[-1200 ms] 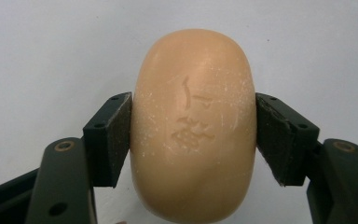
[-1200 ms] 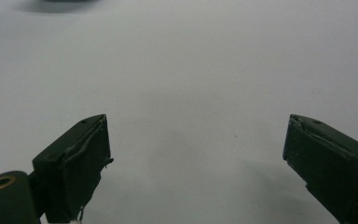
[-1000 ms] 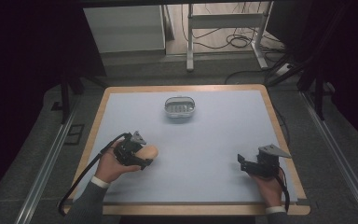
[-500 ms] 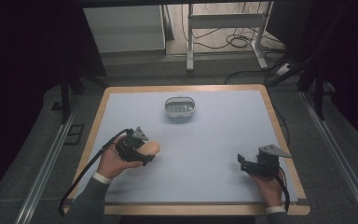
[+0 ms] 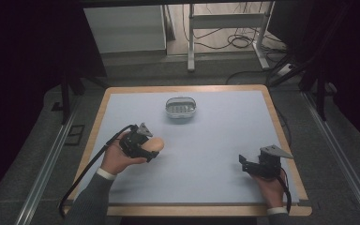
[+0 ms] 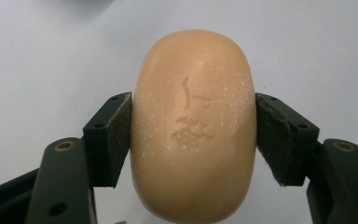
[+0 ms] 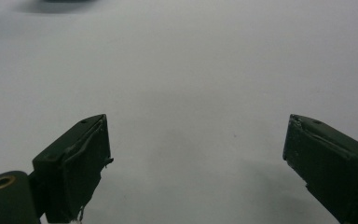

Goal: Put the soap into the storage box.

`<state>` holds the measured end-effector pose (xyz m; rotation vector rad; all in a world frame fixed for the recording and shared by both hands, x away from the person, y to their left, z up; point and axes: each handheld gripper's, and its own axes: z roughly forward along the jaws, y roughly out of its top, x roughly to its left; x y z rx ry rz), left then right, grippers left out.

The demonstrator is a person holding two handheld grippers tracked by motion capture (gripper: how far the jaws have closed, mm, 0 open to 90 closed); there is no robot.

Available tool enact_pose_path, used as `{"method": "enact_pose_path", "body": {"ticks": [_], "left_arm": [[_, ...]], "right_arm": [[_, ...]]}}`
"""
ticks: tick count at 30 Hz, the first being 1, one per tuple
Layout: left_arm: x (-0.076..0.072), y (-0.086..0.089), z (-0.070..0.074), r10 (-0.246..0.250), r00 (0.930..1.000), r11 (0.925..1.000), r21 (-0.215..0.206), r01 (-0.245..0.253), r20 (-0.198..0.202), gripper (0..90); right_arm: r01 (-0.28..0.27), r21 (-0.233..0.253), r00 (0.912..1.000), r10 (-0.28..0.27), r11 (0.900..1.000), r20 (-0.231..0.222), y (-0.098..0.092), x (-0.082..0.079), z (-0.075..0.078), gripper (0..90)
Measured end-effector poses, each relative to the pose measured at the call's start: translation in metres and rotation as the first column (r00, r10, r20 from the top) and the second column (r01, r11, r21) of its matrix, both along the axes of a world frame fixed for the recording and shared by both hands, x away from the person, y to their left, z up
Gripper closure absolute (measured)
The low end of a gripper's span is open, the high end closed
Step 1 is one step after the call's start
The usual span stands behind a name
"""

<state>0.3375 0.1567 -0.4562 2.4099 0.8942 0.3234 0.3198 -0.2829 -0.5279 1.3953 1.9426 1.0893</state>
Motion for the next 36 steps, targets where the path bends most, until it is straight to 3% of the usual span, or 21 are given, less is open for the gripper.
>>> {"method": "enact_pose_path", "body": {"ticks": [36], "left_arm": [[0.02,-0.01,0.013,0.002,0.9996,1.0,-0.003,-0.002,0.028,32.4]], "right_arm": [[-0.002,0.002,1.0,0.002,1.0,-0.005,0.0,0.0,0.0,7.3]]}}
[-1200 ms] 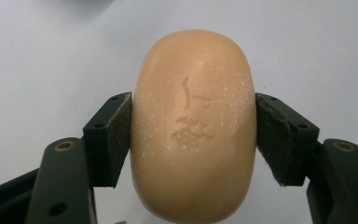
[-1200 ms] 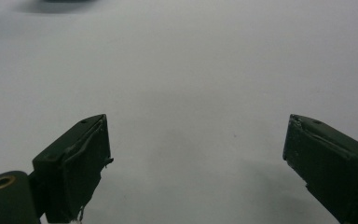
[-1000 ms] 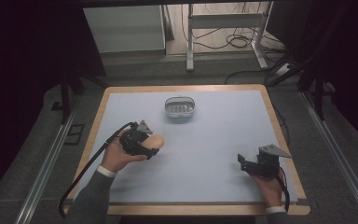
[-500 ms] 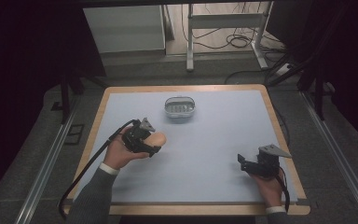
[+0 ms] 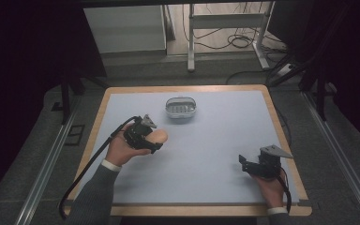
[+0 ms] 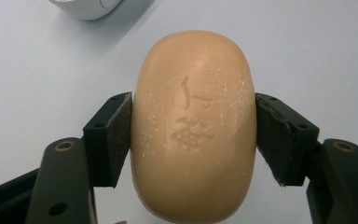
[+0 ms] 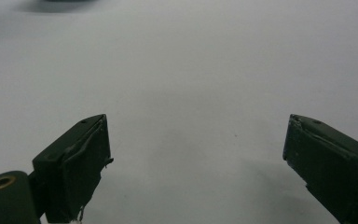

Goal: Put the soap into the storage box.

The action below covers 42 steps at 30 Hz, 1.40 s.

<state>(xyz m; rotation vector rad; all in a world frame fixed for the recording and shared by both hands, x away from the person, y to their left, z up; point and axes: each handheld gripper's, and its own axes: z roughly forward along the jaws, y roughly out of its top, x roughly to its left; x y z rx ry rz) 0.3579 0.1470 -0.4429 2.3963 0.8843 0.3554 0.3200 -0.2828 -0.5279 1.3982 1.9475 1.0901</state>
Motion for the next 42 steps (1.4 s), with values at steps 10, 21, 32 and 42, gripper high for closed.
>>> {"method": "enact_pose_path", "body": {"ticks": [10,21,32,42], "left_arm": [[0.008,-0.002,0.001,0.005,1.0,1.0,-0.004,-0.005,0.0,32.4],[0.019,-0.007,0.002,0.003,1.0,1.0,0.006,-0.003,-0.004,32.4],[0.028,-0.013,0.005,-0.002,1.0,1.0,0.008,0.002,-0.007,32.4],[0.038,-0.02,0.009,-0.001,1.0,0.9999,0.017,0.001,-0.005,32.5]], "right_arm": [[0.001,-0.004,1.0,-0.001,1.0,0.003,0.0,0.0,0.0,7.3],[0.001,-0.005,1.0,-0.001,1.0,0.002,0.0,0.0,0.0,7.3],[0.001,-0.005,1.0,-0.001,1.0,0.001,0.0,0.0,0.0,7.3],[0.002,-0.003,1.0,-0.002,1.0,0.0,0.0,0.0,0.0,7.3]]}}
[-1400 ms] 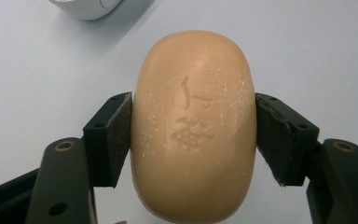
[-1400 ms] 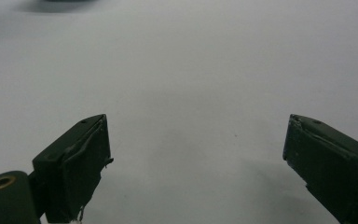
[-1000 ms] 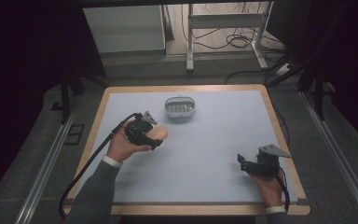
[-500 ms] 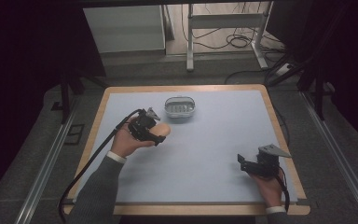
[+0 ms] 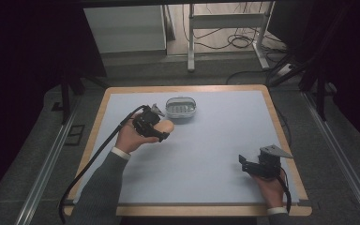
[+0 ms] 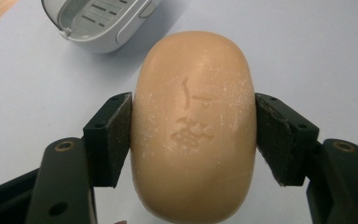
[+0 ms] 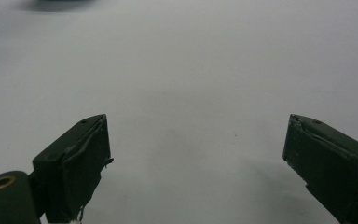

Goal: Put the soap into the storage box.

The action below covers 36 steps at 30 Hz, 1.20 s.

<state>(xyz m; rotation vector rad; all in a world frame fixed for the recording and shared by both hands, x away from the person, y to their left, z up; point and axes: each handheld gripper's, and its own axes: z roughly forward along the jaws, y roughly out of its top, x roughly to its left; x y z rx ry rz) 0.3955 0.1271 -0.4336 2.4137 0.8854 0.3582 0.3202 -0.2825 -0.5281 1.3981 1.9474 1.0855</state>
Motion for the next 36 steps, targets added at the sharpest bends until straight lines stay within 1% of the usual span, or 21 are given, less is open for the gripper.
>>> {"method": "enact_pose_path", "body": {"ticks": [2,3,5,9,13,18,19,22,26,36], "left_arm": [[0.002,-0.002,0.001,-0.004,1.0,1.0,0.002,0.004,0.001,32.5],[0.004,-0.005,0.002,-0.008,1.0,0.9997,0.022,0.007,0.006,32.5],[0.006,-0.007,0.002,-0.012,0.9999,0.9996,0.025,0.012,0.009,32.4],[0.01,-0.01,0.003,-0.013,0.9999,0.9998,0.014,0.013,0.004,32.5],[0.015,-0.013,0.003,-0.016,0.9999,0.9997,0.02,0.015,0.004,32.5],[0.019,-0.015,0.004,-0.016,0.9999,0.9998,0.015,0.016,0.003,32.5],[0.021,-0.016,0.005,-0.015,0.9999,0.9997,0.019,0.015,0.005,32.5],[0.025,-0.017,0.005,-0.009,0.9999,0.9998,0.015,0.009,0.005,32.5],[0.029,-0.017,0.006,-0.004,1.0,0.9997,0.025,0.004,0.006,32.5],[0.04,-0.019,0.005,0.004,1.0,0.9997,0.023,-0.004,0.002,32.5]], "right_arm": [[-0.001,0.0,1.0,0.001,1.0,-0.001,0.0,0.0,0.0,7.3],[-0.001,-0.001,1.0,0.001,1.0,-0.001,0.0,0.0,0.0,7.3],[-0.001,0.0,1.0,0.001,1.0,-0.002,0.0,0.0,0.0,7.3],[-0.001,0.001,1.0,0.001,1.0,-0.002,0.0,0.0,0.0,7.3],[-0.001,0.002,1.0,0.001,1.0,-0.002,0.0,0.0,0.0,7.3],[-0.001,0.001,1.0,0.001,1.0,-0.001,0.0,0.0,0.0,7.3],[-0.001,0.001,1.0,0.001,1.0,-0.002,0.0,0.0,0.0,7.3],[0.0,0.004,1.0,0.0,1.0,-0.002,-0.001,0.0,0.0,7.3],[0.001,0.005,1.0,-0.001,1.0,-0.002,-0.001,0.0,0.0,7.3],[0.0,0.009,1.0,0.0,1.0,-0.004,-0.001,0.0,0.0,7.3]]}}
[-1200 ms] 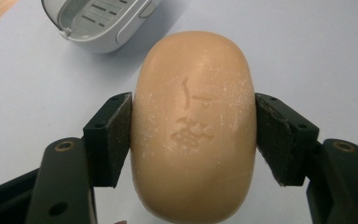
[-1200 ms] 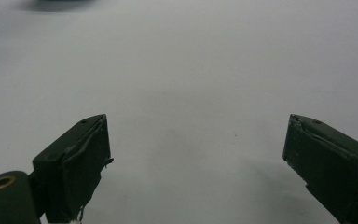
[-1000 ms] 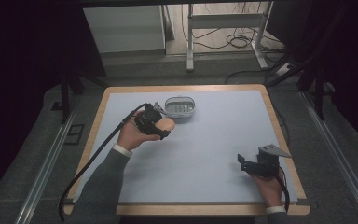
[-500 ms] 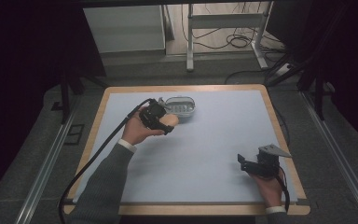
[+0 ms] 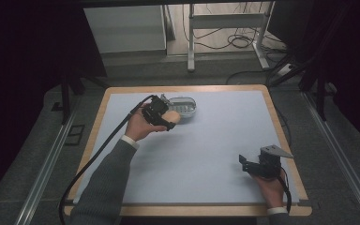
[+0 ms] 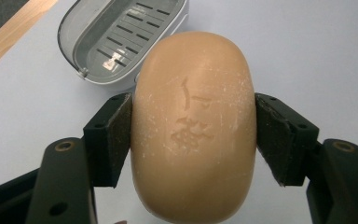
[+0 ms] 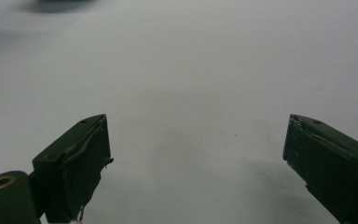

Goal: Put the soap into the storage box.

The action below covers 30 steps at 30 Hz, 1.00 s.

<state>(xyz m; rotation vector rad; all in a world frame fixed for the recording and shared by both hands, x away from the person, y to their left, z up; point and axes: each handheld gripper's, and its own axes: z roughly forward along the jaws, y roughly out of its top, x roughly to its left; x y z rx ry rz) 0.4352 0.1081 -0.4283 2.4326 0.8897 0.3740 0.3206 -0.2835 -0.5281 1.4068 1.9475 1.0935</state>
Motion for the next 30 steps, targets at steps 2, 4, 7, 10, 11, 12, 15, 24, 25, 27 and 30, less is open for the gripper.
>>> {"method": "enact_pose_path", "body": {"ticks": [2,4,7,10,11,12,15,24,25,27,30], "left_arm": [[0.002,0.0,-0.001,0.004,1.0,1.0,0.002,-0.004,-0.003,32.5],[0.004,0.0,-0.001,0.004,1.0,1.0,-0.001,-0.004,-0.003,32.5],[0.009,0.001,-0.002,0.011,0.9999,0.9998,-0.019,-0.011,-0.005,32.5],[0.012,0.001,-0.003,0.013,0.9999,0.9997,-0.019,-0.013,-0.007,32.5],[0.015,0.003,-0.003,0.018,0.9998,0.9996,-0.019,-0.018,-0.01,32.5],[0.015,0.003,-0.003,0.018,0.9998,0.9996,-0.019,-0.018,-0.01,32.5],[0.021,0.004,-0.002,0.023,0.9997,0.9996,-0.015,-0.023,-0.012,32.5],[0.032,0.0,-0.001,0.015,0.9998,0.9996,-0.024,-0.016,-0.012,32.5],[0.034,0.0,-0.001,0.01,0.9999,0.9998,-0.018,-0.011,-0.013,32.5],[0.036,-0.001,-0.001,0.014,0.9999,0.9998,-0.017,-0.014,-0.01,32.5],[0.038,-0.002,-0.001,0.01,0.9999,0.9998,-0.018,-0.01,-0.011,32.6]], "right_arm": [[0.001,0.002,1.0,-0.001,1.0,-0.001,0.0,0.0,0.0,7.3],[0.001,0.003,1.0,-0.001,1.0,0.0,0.0,0.0,0.0,7.3],[0.001,0.003,1.0,-0.001,1.0,0.0,0.0,0.0,0.0,7.3],[0.002,0.006,1.0,-0.002,1.0,0.001,-0.001,0.0,0.0,7.3],[0.002,0.005,1.0,-0.002,1.0,0.001,-0.001,0.0,0.0,7.3],[0.002,0.005,1.0,-0.002,1.0,0.001,-0.001,0.0,0.0,7.3],[0.003,0.008,1.0,-0.003,1.0,-0.002,-0.001,0.0,0.0,7.3],[0.006,0.011,0.9999,-0.006,1.0,-0.011,-0.001,0.001,0.0,7.3],[0.006,0.012,0.9999,-0.006,1.0,-0.01,-0.001,0.001,0.0,7.3],[0.006,0.013,0.9999,-0.006,1.0,-0.01,-0.001,0.001,0.0,7.3],[0.006,0.013,0.9999,-0.006,1.0,-0.01,-0.001,0.001,0.0,7.3]]}}
